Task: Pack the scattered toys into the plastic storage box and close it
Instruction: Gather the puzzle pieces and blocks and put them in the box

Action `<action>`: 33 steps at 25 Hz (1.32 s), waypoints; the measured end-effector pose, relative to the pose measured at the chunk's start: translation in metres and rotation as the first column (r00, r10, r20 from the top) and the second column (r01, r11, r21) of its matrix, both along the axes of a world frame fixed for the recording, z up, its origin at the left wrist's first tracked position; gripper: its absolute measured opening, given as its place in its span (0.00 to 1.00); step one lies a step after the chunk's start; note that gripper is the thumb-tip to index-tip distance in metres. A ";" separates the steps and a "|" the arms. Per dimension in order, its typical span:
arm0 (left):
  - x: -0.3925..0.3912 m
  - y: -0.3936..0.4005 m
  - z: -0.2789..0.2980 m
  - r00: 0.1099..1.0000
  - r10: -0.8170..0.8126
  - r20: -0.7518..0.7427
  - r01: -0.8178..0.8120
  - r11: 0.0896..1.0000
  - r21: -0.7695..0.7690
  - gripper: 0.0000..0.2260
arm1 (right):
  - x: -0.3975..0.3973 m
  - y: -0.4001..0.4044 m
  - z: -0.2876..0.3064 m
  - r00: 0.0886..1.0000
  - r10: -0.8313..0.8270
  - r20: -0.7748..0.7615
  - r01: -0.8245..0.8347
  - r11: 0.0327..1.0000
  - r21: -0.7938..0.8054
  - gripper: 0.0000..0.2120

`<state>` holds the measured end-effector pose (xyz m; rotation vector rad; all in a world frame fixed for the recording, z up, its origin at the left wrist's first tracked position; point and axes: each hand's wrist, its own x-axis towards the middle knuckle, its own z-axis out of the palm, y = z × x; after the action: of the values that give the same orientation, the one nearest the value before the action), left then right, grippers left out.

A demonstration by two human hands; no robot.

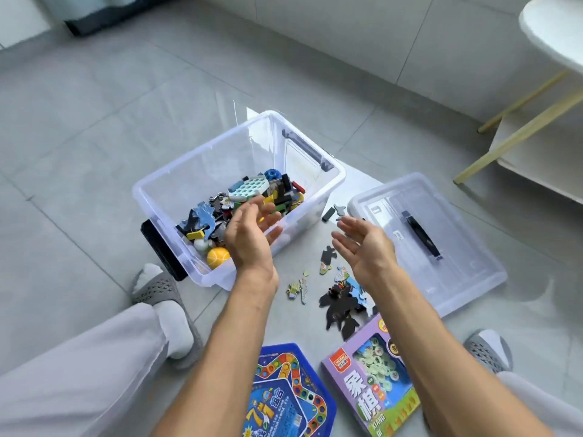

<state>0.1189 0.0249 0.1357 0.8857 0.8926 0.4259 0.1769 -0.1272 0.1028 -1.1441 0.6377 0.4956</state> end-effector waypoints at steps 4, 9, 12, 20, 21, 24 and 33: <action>-0.028 -0.053 -0.112 0.808 -0.334 -0.485 0.474 0.857 0.201 0.07 | -0.055 -0.076 -0.107 0.969 0.199 -0.149 -0.248 0.711 -0.658 0.13; -0.030 -0.062 -0.215 0.175 -0.256 -0.951 0.959 0.265 0.106 0.39 | -0.054 -0.098 -0.175 0.700 0.635 -0.327 -0.486 0.089 -0.869 0.38; -0.027 -0.071 -0.238 0.182 -0.234 -0.955 0.962 0.242 0.124 0.43 | -0.038 -0.080 -0.193 0.558 0.639 -0.530 -0.543 -0.202 -0.815 0.51; -0.013 -0.110 -0.254 0.651 -0.507 -0.565 0.642 0.765 0.053 0.29 | -0.031 -0.041 -0.217 0.922 0.369 -0.118 -0.337 0.616 -0.712 0.27; -0.009 -0.102 -0.252 0.705 -0.495 -0.508 0.543 0.837 -0.062 0.27 | -0.029 -0.041 -0.217 0.951 0.294 -0.093 -0.284 0.718 -0.636 0.25; -0.005 -0.079 -0.243 0.833 -0.463 -0.305 0.345 0.863 -0.369 0.17 | -0.018 -0.048 -0.203 0.988 0.116 -0.102 -0.133 0.975 -0.176 0.22; -0.006 -0.072 -0.171 0.863 -0.500 -0.075 0.467 0.845 -0.260 0.07 | -0.022 -0.041 -0.125 0.988 0.156 -0.004 -0.152 0.970 0.191 0.16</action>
<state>0.1132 -0.0470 -0.0349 0.8932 0.7897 -0.1845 0.1551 -0.1679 -0.0219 -1.0130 0.5076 0.6861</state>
